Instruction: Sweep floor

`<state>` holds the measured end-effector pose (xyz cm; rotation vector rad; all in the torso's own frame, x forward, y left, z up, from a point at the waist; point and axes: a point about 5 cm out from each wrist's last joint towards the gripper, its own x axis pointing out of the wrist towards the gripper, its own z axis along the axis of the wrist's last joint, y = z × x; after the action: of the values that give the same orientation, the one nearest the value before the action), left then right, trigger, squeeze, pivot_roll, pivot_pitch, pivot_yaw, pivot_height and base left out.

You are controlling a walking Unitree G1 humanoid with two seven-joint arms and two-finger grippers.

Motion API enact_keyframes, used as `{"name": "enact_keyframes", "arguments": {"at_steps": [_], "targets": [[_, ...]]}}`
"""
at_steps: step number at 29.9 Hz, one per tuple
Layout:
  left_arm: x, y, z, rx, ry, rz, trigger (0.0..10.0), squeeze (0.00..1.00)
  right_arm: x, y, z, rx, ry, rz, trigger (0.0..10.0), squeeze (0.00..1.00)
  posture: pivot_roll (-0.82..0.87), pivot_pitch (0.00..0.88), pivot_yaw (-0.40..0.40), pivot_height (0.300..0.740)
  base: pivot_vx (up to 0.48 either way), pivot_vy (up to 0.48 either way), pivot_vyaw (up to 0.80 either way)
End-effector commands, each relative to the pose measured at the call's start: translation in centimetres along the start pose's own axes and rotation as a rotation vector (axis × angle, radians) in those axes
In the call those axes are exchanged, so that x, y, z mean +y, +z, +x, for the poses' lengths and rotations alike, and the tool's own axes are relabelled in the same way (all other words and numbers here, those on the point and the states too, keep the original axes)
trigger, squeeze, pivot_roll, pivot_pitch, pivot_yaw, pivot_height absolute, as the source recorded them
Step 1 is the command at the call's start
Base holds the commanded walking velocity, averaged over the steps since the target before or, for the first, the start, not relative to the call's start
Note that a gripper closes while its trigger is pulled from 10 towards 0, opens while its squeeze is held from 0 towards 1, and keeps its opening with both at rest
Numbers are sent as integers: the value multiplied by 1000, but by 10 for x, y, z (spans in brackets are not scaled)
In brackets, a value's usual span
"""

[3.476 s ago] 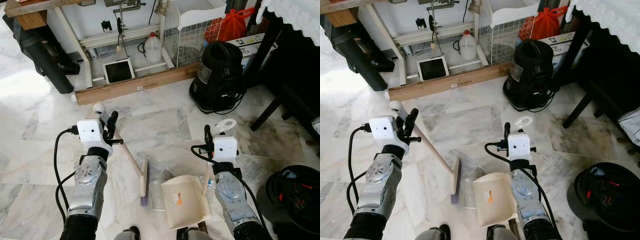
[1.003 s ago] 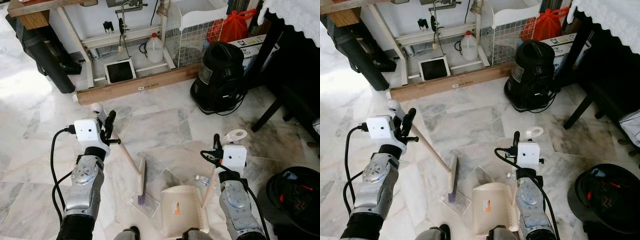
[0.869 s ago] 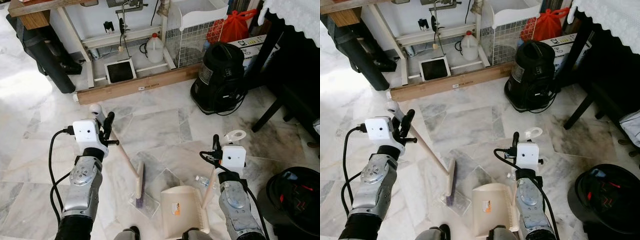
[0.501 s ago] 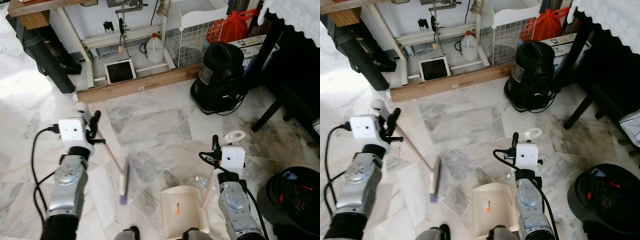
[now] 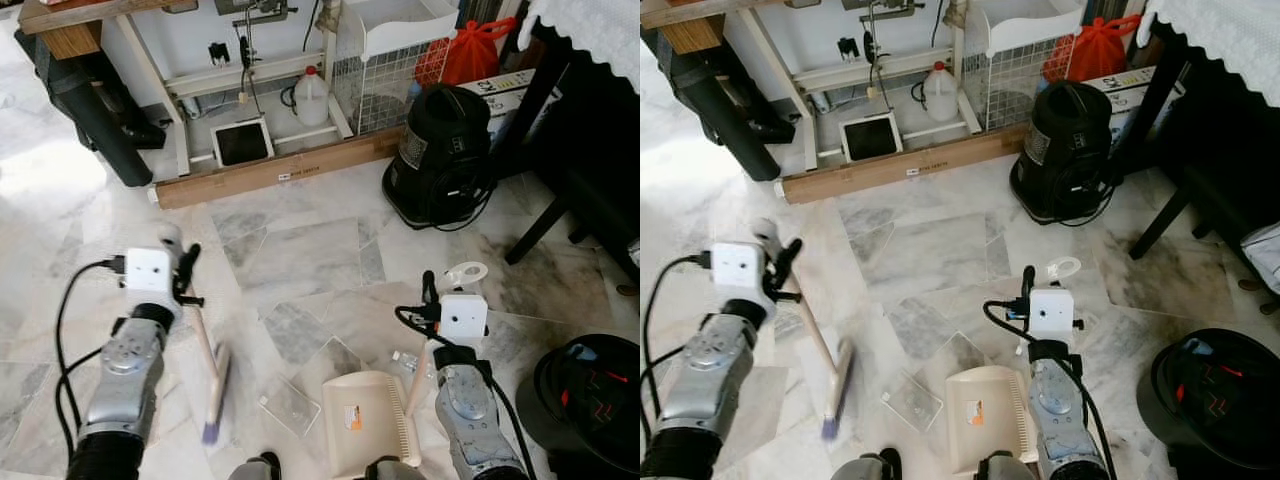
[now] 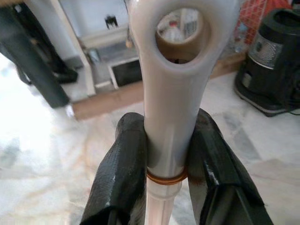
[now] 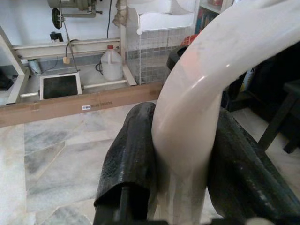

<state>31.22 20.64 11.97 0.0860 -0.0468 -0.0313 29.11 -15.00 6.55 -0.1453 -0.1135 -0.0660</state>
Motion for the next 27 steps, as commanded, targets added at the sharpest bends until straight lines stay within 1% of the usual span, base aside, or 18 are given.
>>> {"name": "enact_keyframes", "arguments": {"at_steps": [1, 2, 5, 8, 9, 10, 11, 14, 15, 16, 18, 20, 21, 24, 27], "targets": [[2, -12, -3, 53, 10, -46, 10000, 0, 8, -11, -10, 52, 41, -4, 10000, 0, 115, 255, 73, 740, 0, 0, 0], [1, -12, -3, 55, 9, -49, 10000, 0, 9, -11, -10, 54, 43, -5, 10000, 0, 115, 255, 73, 740, 0, 0, 0], [-1, -16, -2, 76, 4, -95, 10000, 0, 12, -15, -14, 65, 61, -14, 10000, 0, 114, 256, 73, 740, 0, 0, 0], [-2, -16, 0, 86, 3, -159, 10000, 0, 12, -16, -15, 69, 62, -13, 10000, 0, 114, 256, 73, 740, 0, 0, 0], [-1, -16, 1, 88, 10, -218, 10000, 0, 13, -15, -15, 68, 63, -13, 10000, 0, 116, 260, 75, 740, 0, 0, 0], [-1, -16, 1, 89, 15, -252, 10000, 0, 13, -15, -15, 67, 63, -13, 10000, 0, 116, 260, 75, 740, 0, 0, 0], [0, -16, 3, 90, 24, -313, 10000, 0, 13, -15, -14, 67, 64, -12, 10000, 0, 115, 259, 75, 740, 0, 0, 0], [1, -16, 4, 93, 38, -367, 10000, 0, 14, -15, -14, 67, 65, -12, 10000, 0, 115, 258, 75, 740, 0, 0, 0], [1, -14, 5, 93, 41, -410, 10000, 0, 14, -14, -14, 66, 66, -11, 10000, 0, 113, 257, 75, 740, 0, 0, 0], [1, -14, 5, 93, 41, -410, 10000, 0, 14, -14, -14, 66, 66, -11, 10000, 0, 113, 257, 75, 740, 0, 0, 0], [2, -10, 8, 92, 42, -530, 10000, 0, 14, -15, -13, 67, 67, -12, 10000, 0, 115, 255, 74, 740, 0, 0, 0], [2, -9, 9, 92, 41, -540, 10000, 0, 14, -15, -13, 68, 68, -12, 10000, 0, 115, 255, 74, 740, 0, 0, 0], [4, -6, 10, 82, 44, -590, 10000, 0, 14, -15, -13, 69, 70, -12, 10000, 0, 119, 254, 73, 740, 0, 0, 0], [8, -1, 11, 65, 51, -639, 10000, 0, 16, -14, -12, 67, 73, -11, 10000, 0, 119, 252, 74, 740, 0, 0, 0], [10, 3, 11, 54, 46, -641, 10000, 0, 16, -14, -11, 66, 72, -11, 10000, 0, 120, 248, 73, 740, 0, 0, 0]]}}
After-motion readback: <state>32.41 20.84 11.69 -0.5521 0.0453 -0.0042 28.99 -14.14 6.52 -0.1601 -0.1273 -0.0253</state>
